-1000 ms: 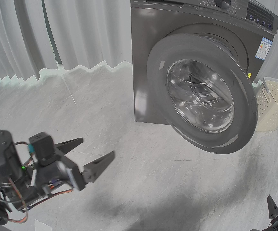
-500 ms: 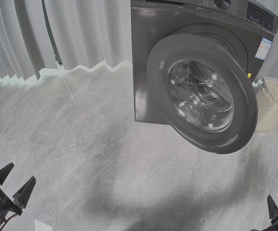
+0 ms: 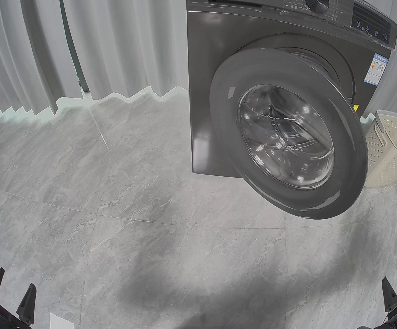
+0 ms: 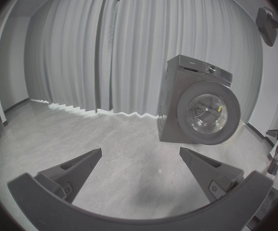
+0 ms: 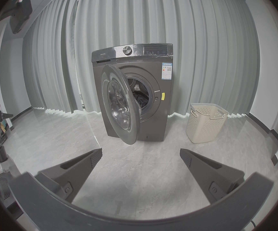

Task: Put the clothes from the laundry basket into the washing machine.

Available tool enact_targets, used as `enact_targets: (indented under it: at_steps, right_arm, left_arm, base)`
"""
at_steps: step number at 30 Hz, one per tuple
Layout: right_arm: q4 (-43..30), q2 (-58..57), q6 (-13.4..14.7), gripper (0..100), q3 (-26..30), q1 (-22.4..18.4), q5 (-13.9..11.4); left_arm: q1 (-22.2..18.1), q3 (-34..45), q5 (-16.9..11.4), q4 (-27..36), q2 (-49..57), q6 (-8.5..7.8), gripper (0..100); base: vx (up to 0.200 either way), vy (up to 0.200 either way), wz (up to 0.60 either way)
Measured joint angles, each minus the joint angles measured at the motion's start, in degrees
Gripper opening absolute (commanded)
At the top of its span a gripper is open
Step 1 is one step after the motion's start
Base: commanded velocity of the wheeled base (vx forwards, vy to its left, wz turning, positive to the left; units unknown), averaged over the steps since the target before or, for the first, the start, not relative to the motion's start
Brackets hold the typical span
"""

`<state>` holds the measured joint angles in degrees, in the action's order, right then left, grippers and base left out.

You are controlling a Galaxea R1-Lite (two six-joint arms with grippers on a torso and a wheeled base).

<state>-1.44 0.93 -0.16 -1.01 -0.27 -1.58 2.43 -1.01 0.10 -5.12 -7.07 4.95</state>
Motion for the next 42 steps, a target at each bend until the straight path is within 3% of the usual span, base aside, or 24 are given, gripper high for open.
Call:
enact_targets:
  at_steps: [4, 8, 13, 18, 20, 27, 32, 42]
  right_arm:
    - [0.5, 0.0, -0.1, 100, 0.0, 0.0, 0.0]
    - [1.0, 0.0, -0.2, 100, 0.0, 0.0, -0.1]
    - [1.0, 0.0, -0.2, 100, 0.0, 0.0, 0.0]
    - [1.0, 0.0, -0.3, 100, 0.0, -0.1, -0.1]
    - [1.0, 0.0, -0.3, 100, 0.0, -0.1, -0.1]
    - [1.0, 0.0, -0.3, 100, 0.0, -0.1, -0.1]
    - [1.0, 0.0, -0.5, 100, 0.0, -0.1, 0.3]
    - [2.9, 0.0, 0.1, 100, -0.2, -0.1, 0.9]
  left_arm:
    - [-2.8, 0.0, -0.6, 1.0, 3.1, -0.02, 100]
    - [-2.6, 0.0, 0.5, 1.5, 5.0, -1.51, 100]
    - [-2.5, 0.0, -0.8, 1.8, 5.9, -0.55, 100]
    - [-2.6, 0.0, 5.1, 2.0, 6.3, -2.46, 100]
    - [-2.7, 0.0, 5.6, 2.5, 6.4, -2.95, 100]
    - [-2.5, 0.0, -1.0, 5.5, 6.4, -5.35, 100]
    - [-2.5, 0.0, -0.9, 5.4, 6.4, -5.28, 100]
    - [-2.6, 0.0, -0.6, 5.3, 6.4, -5.57, 100]
  base:
    - [0.0, 0.0, -0.6]
    - [0.0, 0.0, 0.0]
    - [0.0, 0.0, 0.0]
    - [0.0, 0.0, 0.0]
    - [0.0, 0.0, 0.0]
    - [0.0, 0.0, 0.0]
    - [0.0, 0.0, 0.0]
    - [0.0, -0.2, 0.0]
